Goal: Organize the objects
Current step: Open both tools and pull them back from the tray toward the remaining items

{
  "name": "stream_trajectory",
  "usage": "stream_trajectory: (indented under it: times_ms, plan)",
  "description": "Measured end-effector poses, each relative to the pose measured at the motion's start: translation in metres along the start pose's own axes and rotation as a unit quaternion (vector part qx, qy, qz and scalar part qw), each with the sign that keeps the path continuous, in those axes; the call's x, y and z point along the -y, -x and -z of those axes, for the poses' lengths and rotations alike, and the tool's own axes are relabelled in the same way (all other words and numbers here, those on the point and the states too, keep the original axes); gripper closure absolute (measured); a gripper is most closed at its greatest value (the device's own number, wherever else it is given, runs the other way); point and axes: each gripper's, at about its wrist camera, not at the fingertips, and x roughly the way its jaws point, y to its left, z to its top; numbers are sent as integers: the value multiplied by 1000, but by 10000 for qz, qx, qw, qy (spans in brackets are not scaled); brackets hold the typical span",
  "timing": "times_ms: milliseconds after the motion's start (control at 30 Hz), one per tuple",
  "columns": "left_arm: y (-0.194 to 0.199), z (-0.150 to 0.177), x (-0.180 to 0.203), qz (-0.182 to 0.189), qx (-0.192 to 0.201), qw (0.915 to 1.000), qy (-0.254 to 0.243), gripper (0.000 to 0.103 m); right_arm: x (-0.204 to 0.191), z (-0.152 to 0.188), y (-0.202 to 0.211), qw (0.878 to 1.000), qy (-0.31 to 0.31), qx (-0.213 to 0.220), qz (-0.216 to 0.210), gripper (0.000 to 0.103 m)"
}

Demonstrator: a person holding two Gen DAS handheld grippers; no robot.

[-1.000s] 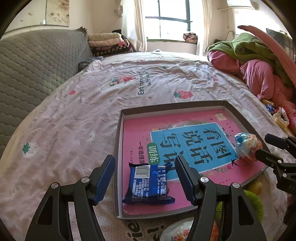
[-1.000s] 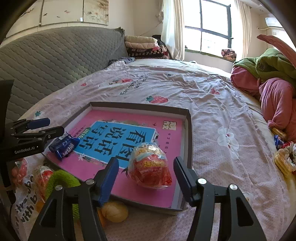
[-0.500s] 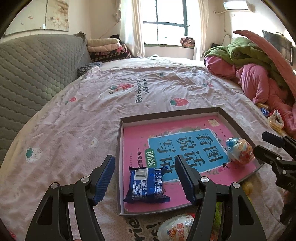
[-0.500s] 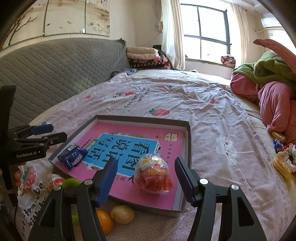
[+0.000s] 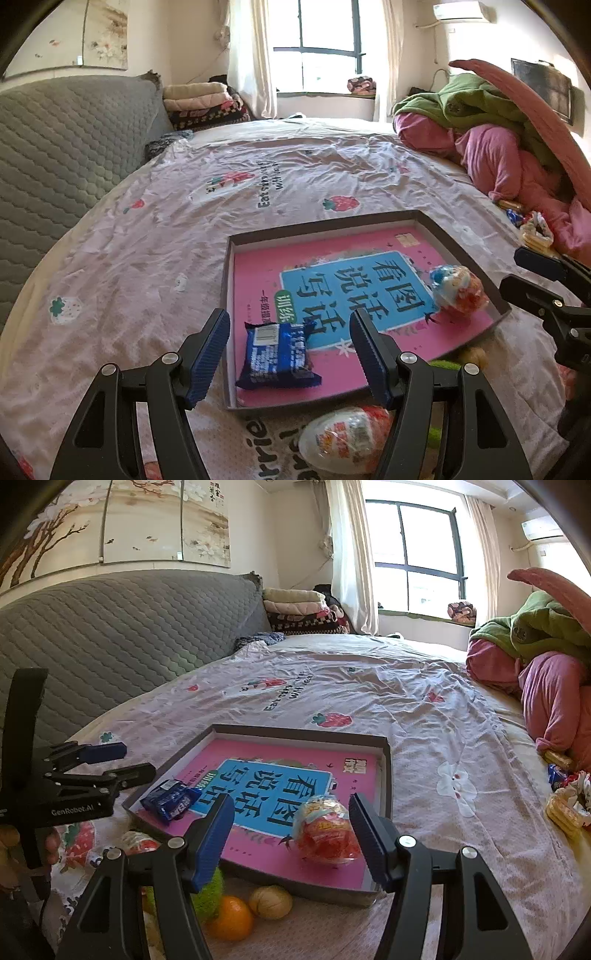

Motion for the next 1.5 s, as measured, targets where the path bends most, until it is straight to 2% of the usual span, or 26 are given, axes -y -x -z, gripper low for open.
stream_trajectory:
  times_ms: [633, 900, 1133, 1500]
  plan:
    - [11, 21, 3, 119, -140, 9998, 78, 34, -31, 10, 28, 9995, 274, 164, -62, 38]
    - [15, 32, 1, 108, -209, 9996, 120, 34, -24, 20, 30, 9998, 144, -14, 116, 38]
    - [18, 44, -7, 90, -318, 9991, 256, 34, -15, 36, 26, 9990, 22, -347, 285, 38]
    - [30, 61, -16, 73, -367, 9985, 390, 34, -21, 57, 28, 9975, 50, -662, 233, 38]
